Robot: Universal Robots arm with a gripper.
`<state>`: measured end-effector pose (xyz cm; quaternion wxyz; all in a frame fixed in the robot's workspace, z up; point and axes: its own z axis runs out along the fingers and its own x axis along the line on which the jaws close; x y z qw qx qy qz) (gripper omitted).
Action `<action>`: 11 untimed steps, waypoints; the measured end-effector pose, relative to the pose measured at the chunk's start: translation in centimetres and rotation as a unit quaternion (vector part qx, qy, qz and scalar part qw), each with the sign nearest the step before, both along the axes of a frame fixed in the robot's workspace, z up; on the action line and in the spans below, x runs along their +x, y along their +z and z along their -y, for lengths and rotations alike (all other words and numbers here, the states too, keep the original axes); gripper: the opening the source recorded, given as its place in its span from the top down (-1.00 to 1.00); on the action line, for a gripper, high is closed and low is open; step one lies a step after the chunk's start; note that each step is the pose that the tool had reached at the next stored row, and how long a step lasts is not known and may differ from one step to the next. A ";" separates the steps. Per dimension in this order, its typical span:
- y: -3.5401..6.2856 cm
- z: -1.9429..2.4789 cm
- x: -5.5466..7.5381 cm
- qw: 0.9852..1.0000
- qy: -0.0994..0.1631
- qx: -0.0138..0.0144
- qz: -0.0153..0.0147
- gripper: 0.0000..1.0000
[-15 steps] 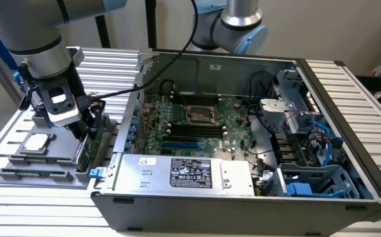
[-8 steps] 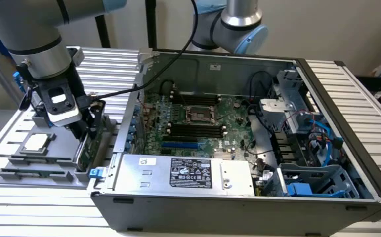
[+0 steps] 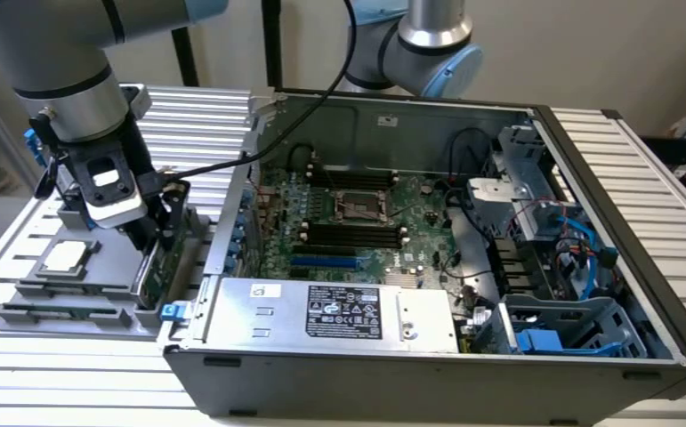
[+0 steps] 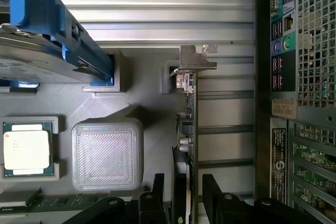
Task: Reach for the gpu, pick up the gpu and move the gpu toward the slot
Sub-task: 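Pick up the gpu and move the gpu toward the slot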
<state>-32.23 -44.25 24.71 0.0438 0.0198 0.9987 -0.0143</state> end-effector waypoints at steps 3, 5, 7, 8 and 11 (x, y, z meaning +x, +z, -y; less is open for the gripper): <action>0.00 0.00 0.0 1.000 0.000 0.000 0.000 0.15; 0.00 0.00 0.0 1.000 0.000 0.000 0.000 0.15; 0.00 0.00 0.0 1.000 0.000 0.000 0.000 0.15; 0.00 0.00 0.0 1.000 0.000 0.000 0.000 0.15; 0.00 0.00 0.0 1.000 0.000 0.000 0.000 0.15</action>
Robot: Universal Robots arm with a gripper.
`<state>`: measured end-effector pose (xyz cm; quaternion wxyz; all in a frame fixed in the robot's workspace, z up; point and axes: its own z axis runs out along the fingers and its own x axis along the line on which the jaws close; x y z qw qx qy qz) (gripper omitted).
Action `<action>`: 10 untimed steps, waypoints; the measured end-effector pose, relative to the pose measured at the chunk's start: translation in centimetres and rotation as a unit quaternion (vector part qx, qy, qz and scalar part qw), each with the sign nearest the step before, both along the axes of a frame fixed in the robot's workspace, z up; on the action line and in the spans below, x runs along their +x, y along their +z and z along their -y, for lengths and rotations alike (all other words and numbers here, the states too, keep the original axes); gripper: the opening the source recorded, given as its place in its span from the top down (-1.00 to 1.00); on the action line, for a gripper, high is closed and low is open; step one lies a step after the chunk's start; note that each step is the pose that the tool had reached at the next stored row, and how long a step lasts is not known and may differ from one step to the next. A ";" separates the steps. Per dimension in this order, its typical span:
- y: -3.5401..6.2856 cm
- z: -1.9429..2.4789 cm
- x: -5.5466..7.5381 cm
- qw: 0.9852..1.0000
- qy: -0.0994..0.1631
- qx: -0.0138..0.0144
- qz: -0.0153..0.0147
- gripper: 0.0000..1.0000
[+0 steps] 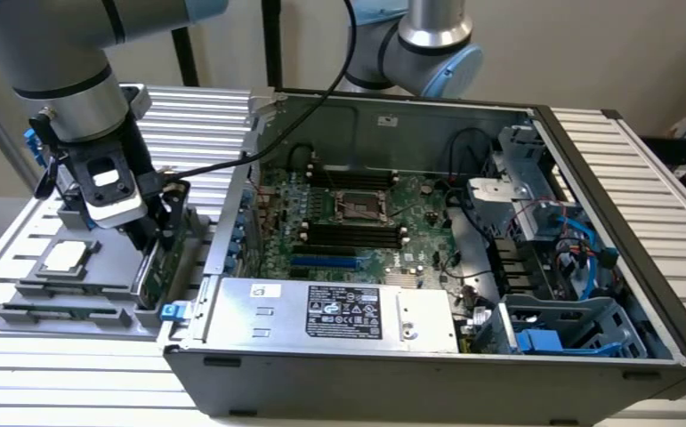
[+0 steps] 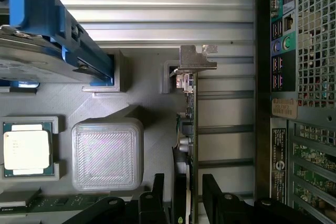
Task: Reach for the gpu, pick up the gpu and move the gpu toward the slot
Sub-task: 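Pick up the gpu and move the gpu toward the slot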
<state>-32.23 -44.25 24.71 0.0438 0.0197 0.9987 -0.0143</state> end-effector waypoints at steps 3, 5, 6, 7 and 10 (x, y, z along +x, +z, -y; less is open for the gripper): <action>0.00 0.00 0.0 1.000 0.000 0.000 0.000 0.15; 0.00 0.00 0.0 1.000 0.000 0.000 0.000 0.15; 0.00 0.00 0.0 1.000 0.000 0.000 0.000 0.15; 0.00 0.00 0.0 1.000 0.000 0.000 0.000 0.15; 0.00 0.00 0.0 1.000 0.000 0.000 0.000 0.15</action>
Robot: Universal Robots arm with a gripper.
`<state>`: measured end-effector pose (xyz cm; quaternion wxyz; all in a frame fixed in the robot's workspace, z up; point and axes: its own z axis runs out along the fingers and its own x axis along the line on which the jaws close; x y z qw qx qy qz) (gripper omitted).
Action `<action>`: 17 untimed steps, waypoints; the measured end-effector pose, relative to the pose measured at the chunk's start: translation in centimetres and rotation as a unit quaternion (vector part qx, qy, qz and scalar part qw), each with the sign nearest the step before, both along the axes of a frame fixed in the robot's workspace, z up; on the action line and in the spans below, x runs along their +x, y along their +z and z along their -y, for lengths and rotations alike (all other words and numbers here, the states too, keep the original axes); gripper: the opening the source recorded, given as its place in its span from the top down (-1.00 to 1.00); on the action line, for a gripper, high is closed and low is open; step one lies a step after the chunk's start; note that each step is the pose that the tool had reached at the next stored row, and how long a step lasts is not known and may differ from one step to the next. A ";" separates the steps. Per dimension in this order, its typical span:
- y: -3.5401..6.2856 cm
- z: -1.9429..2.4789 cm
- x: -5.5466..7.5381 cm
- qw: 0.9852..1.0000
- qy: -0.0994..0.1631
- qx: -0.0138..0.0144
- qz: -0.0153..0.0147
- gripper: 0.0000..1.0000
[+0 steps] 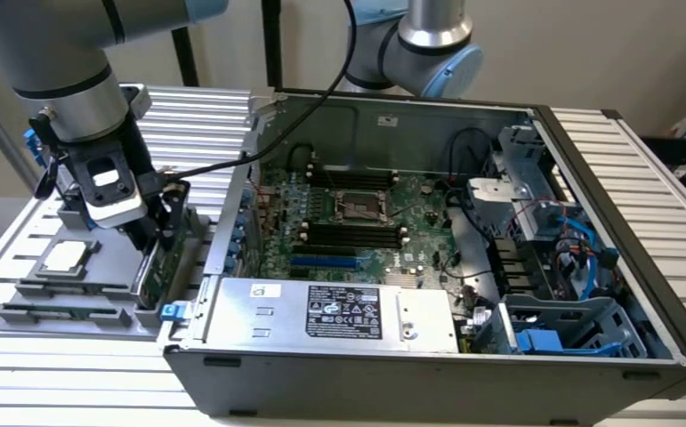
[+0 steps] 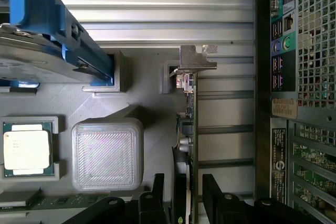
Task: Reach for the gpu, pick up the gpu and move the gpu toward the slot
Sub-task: 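Pick up the gpu and move the gpu toward the slot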
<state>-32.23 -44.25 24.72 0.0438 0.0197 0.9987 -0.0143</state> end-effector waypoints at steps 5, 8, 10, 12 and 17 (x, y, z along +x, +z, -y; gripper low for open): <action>0.00 0.00 0.0 1.000 0.000 0.000 0.000 0.15; 0.00 0.00 0.0 1.000 0.000 0.000 0.000 0.15; 0.00 0.00 0.0 1.000 0.000 0.000 0.000 0.15; 0.00 0.00 0.0 1.000 0.000 0.000 0.000 0.15; 0.00 0.00 0.0 1.000 0.000 0.000 0.000 0.15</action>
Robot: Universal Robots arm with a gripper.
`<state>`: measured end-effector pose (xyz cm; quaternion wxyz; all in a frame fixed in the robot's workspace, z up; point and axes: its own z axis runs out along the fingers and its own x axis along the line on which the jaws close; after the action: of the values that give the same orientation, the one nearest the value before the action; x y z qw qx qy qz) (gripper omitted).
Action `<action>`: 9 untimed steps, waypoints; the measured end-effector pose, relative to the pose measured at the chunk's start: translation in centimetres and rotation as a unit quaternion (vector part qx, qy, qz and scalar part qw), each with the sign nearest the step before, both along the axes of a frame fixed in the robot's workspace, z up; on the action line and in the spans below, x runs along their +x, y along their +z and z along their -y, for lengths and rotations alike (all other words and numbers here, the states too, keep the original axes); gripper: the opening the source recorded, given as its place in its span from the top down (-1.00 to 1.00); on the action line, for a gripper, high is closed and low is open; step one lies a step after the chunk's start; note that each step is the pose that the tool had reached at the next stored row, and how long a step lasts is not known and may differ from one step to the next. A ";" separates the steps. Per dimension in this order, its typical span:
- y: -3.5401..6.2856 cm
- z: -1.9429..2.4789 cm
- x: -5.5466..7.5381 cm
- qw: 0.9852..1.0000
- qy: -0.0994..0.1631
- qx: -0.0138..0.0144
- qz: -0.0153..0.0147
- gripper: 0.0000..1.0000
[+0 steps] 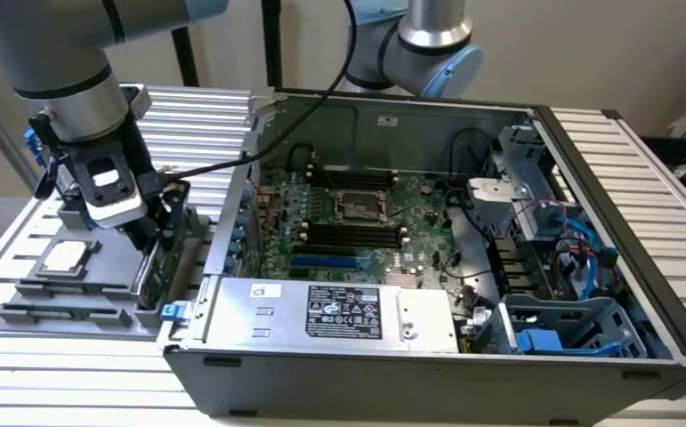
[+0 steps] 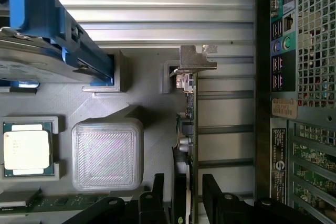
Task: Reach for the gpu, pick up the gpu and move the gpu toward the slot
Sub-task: 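Pick up the gpu and move the gpu toward the slot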
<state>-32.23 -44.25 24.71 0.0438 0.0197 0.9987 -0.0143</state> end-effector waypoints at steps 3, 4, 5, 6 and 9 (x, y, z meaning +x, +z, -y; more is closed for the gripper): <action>0.00 0.00 0.0 1.000 0.000 0.000 0.000 0.15; 0.00 0.00 0.0 1.000 0.000 0.000 0.000 0.15; 0.00 0.00 0.0 1.000 0.000 0.000 0.000 0.15; 0.00 0.00 0.0 1.000 0.000 0.000 0.000 0.15; 0.00 0.00 0.0 1.000 0.000 0.000 0.000 0.15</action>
<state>-32.23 -44.25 24.71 0.0438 0.0198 0.9987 -0.0143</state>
